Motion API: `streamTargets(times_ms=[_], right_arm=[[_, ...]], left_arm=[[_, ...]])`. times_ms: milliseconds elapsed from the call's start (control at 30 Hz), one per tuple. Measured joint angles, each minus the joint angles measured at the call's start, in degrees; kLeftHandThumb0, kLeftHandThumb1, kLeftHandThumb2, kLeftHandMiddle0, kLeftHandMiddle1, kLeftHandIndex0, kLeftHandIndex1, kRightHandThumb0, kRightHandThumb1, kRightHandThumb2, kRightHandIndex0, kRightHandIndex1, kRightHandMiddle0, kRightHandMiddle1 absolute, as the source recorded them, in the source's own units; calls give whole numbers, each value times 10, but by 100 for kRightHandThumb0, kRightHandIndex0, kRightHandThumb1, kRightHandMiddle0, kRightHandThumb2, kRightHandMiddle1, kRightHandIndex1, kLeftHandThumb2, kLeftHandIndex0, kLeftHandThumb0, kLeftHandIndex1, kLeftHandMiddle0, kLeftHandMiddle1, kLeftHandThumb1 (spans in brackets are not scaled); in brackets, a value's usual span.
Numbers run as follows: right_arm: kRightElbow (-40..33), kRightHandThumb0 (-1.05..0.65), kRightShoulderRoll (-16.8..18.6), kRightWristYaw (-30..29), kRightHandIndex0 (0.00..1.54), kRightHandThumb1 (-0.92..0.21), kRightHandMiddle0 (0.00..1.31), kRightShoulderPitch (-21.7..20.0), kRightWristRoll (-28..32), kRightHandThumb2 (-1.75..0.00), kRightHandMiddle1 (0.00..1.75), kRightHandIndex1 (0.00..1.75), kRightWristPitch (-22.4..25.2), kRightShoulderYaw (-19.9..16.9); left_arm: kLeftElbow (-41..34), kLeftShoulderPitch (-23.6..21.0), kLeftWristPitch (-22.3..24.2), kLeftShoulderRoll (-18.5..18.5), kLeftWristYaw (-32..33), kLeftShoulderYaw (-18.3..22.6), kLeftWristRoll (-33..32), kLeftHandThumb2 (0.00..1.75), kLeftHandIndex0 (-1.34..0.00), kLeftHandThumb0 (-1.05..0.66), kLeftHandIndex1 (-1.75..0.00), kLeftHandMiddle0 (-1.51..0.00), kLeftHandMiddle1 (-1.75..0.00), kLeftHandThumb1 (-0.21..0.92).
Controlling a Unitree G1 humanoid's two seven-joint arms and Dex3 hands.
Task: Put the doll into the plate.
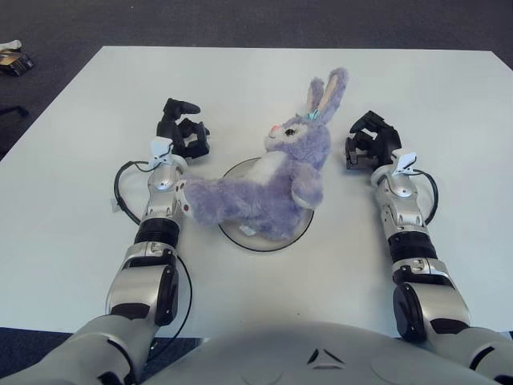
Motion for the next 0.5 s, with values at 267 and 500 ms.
streamTargets(times_ms=[267,500], right_arm=[[27,-1,5,23,89,8,74,-9,35,-174,165,175,-29,-21],[34,-42,6,35,108,-36,57,-12,40,-127,174,175,-35,-27]], left_arm=[[-19,12,0,0,2,1,2,137,-41,-1,-175,-72,-163,26],[-35,20,0,-4,4,5,0,137,-41,-1,-175,-73,-163,25]])
